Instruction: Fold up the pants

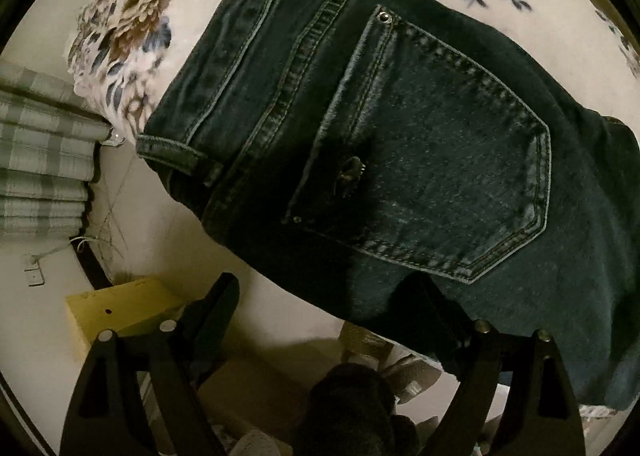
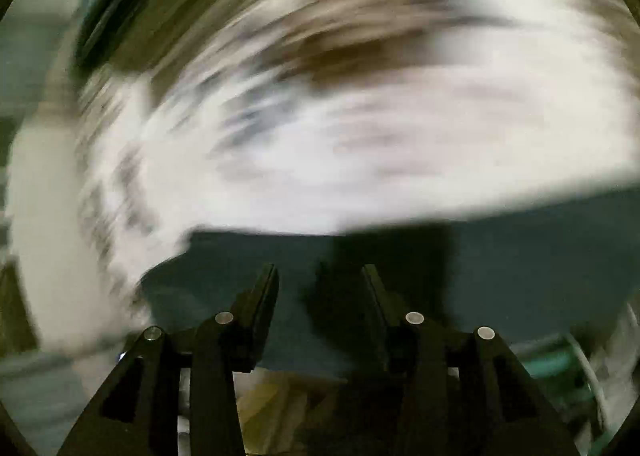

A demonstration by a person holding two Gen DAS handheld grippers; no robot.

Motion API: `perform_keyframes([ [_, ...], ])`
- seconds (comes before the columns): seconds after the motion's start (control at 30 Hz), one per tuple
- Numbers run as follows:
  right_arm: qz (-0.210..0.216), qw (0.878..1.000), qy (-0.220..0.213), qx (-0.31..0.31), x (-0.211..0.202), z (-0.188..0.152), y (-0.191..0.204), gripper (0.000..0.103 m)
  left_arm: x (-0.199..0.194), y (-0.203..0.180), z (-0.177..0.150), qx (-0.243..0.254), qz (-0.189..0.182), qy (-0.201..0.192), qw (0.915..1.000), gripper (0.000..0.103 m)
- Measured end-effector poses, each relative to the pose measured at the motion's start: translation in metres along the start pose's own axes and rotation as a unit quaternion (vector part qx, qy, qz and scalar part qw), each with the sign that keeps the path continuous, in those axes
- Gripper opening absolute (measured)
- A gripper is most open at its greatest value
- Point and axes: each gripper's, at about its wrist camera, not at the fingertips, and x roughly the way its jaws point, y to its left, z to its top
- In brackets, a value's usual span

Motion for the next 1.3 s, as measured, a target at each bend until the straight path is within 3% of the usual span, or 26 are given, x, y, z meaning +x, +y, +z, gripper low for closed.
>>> perform_keyframes([
  [0.1, 0.025, 0.996, 0.056, -0.069, 0.073, 0.027, 0.078, 0.046, 0.001, 0.003, 0.0, 0.001, -0.01, 0.002, 1.0, 0.089],
  [0.23, -0.061, 0.972, 0.109, -0.2, 0.14, 0.033, 0.141, 0.047, 0.005, 0.007, 0.0, 0.002, -0.025, 0.002, 0.9997, 0.089],
  [0.27, -0.083, 0.962, 0.126, -0.226, 0.151, 0.029, 0.149, 0.02, 0.006, 0.008, 0.0, 0.002, -0.029, 0.002, 0.9996, 0.089],
  [0.3, -0.1, 0.957, 0.131, -0.238, 0.157, 0.026, 0.15, 0.006, 0.007, 0.009, -0.001, 0.001, -0.033, 0.002, 0.9994, 0.089],
  [0.37, -0.116, 0.955, 0.116, -0.246, 0.151, 0.026, 0.153, 0.004, 0.008, 0.012, -0.002, 0.0, -0.043, 0.003, 0.9991, 0.089],
  [0.47, -0.116, 0.961, 0.077, -0.238, 0.127, 0.037, 0.152, 0.003, 0.013, 0.023, -0.002, -0.002, -0.057, 0.003, 0.9984, 0.09],
  [0.53, -0.117, 0.964, 0.073, -0.225, 0.129, 0.046, 0.154, 0.003, 0.015, 0.028, -0.003, -0.003, -0.061, 0.003, 0.9981, 0.093],
  [0.7, -0.105, 0.968, 0.098, -0.204, 0.145, 0.06, 0.158, 0.005, 0.009, 0.03, -0.001, 0.011, -0.045, 0.003, 0.9989, 0.093],
  [0.73, -0.093, 0.971, 0.099, -0.197, 0.138, 0.063, 0.153, 0.008, 0.002, 0.027, -0.001, 0.018, -0.037, -0.003, 0.9991, 0.093],
  [0.77, -0.074, 0.975, 0.09, -0.188, 0.128, 0.064, 0.149, 0.023, -0.008, 0.023, -0.002, 0.027, -0.034, -0.011, 0.999, 0.093],
  [0.8, -0.054, 0.98, 0.08, -0.177, 0.111, 0.066, 0.139, 0.05, -0.018, 0.02, -0.003, 0.036, -0.031, -0.02, 0.9986, 0.093],
  [0.83, -0.029, 0.984, 0.066, -0.162, 0.093, 0.065, 0.127, 0.061, -0.028, 0.017, -0.005, 0.048, -0.026, -0.032, 0.998, 0.093],
  [0.9, -0.004, 0.99, 0.033, -0.135, 0.06, 0.061, 0.101, 0.072, -0.05, 0.005, -0.009, 0.074, -0.024, -0.054, 0.9955, 0.094],
  [1.03, -0.001, 0.998, -0.038, -0.059, -0.008, 0.03, 0.019, 0.074, -0.079, -0.037, -0.017, 0.124, -0.05, -0.065, 0.9889, 0.094],
  [1.13, -0.005, 0.995, -0.097, 0.027, -0.058, -0.009, -0.066, 0.074, -0.098, -0.089, -0.024, 0.165, -0.08, -0.082, 0.9797, 0.094],
  [1.2, -0.006, 0.986, -0.137, 0.098, -0.089, -0.04, -0.13, 0.074, -0.107, -0.129, -0.028, 0.193, -0.094, -0.089, 0.9726, 0.094],
  [1.3, -0.011, 0.955, -0.204, 0.215, -0.118, -0.092, -0.221, 0.072, -0.106, -0.196, -0.05, 0.238, -0.112, -0.091, 0.9605, 0.094],
])
